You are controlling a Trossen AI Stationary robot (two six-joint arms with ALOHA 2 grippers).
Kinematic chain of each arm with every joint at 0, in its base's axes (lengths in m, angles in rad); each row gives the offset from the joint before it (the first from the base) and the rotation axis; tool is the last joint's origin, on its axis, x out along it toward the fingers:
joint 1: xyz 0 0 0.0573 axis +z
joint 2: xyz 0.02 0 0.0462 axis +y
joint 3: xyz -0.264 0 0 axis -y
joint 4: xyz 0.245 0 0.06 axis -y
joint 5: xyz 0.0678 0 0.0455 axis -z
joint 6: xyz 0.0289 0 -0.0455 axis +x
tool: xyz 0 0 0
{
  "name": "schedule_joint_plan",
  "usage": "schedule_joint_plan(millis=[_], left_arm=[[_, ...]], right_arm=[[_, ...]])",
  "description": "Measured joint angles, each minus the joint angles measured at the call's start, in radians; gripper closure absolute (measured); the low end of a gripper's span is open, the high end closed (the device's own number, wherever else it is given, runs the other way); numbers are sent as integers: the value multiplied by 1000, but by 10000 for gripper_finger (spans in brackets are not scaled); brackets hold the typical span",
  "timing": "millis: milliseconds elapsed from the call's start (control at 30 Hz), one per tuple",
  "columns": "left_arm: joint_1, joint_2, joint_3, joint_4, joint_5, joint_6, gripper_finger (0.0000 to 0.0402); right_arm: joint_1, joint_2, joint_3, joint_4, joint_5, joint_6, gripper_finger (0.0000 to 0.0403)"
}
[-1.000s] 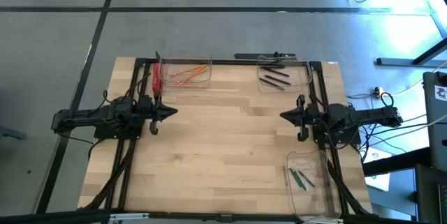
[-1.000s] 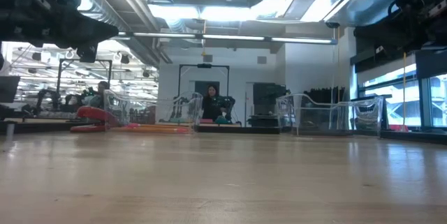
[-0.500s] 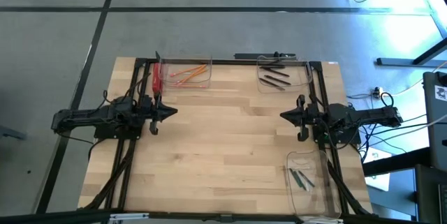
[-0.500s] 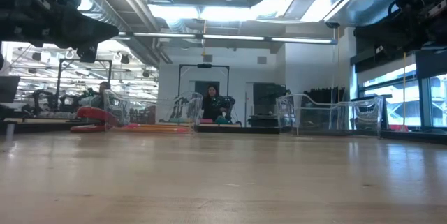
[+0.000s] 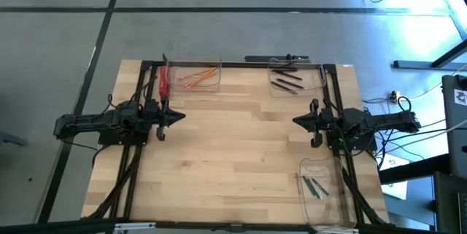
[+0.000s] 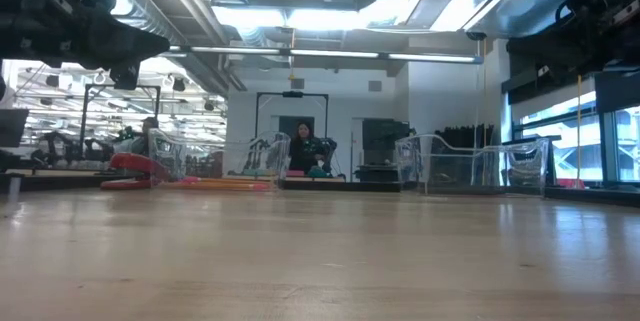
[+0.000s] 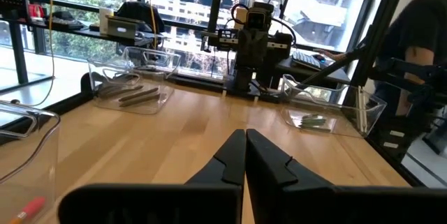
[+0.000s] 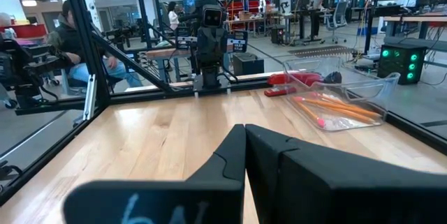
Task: Sort crayons/erasers/pens/pencils in bins
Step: Return to Home Position
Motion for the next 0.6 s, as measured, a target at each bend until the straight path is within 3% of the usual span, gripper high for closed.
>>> schedule_joint_plan(millis=[600], left_arm=[[0,0,0,0,0,0,398]], right_arm=[[0,0,0,0,0,1,397]])
